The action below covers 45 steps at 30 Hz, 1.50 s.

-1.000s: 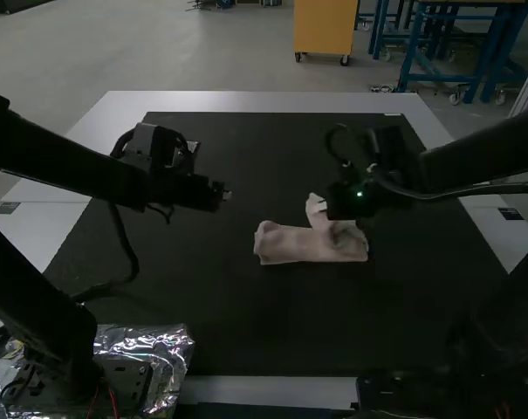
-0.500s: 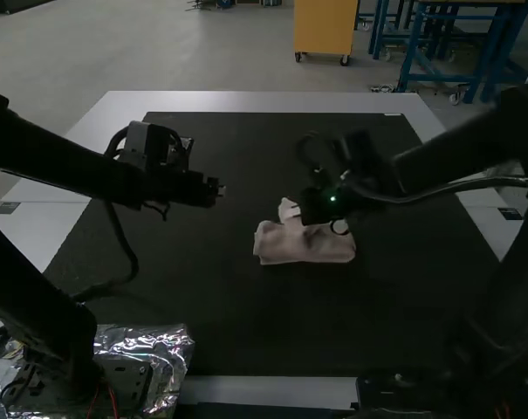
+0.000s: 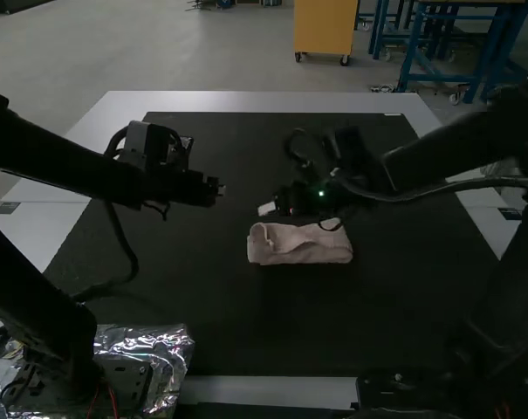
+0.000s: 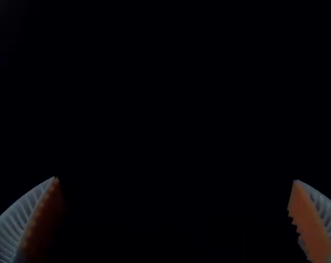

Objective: Fold the towel.

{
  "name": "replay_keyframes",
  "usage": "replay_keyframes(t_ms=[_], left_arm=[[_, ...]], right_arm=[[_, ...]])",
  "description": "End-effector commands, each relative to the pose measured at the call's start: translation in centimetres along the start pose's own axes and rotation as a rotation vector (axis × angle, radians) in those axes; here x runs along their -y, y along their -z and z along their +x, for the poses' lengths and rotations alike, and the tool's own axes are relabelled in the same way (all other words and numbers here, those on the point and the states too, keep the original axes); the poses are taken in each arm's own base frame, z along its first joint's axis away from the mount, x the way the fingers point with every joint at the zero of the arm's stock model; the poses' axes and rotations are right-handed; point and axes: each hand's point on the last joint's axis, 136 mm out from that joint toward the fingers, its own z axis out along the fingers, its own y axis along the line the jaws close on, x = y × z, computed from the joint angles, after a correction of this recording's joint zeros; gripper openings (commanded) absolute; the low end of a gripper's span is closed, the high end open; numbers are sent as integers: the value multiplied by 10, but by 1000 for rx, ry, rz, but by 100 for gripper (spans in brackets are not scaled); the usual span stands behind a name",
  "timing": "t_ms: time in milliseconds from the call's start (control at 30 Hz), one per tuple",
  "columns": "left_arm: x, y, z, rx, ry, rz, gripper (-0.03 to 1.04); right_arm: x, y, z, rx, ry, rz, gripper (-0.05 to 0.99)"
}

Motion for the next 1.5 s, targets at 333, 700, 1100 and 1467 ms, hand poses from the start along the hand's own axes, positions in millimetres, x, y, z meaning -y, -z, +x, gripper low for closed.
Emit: replay_keyframes(t_ms=[333,700,1100,1467], left_arm=[[-3,2,-19,44,-7,-11,96],[-8,2,-19,45,-3,-22,96],[-12,3,-20,47,1,-29,96],[-10,11,-57,81,-12,-31,96]], right_arm=[[19,13,27,4,-38,13,-3],[55,-14,71,-70,-56,48,-3],[83,-49,96,-106,-55,62,-2],[24,56,-77,257,75,82,23]])
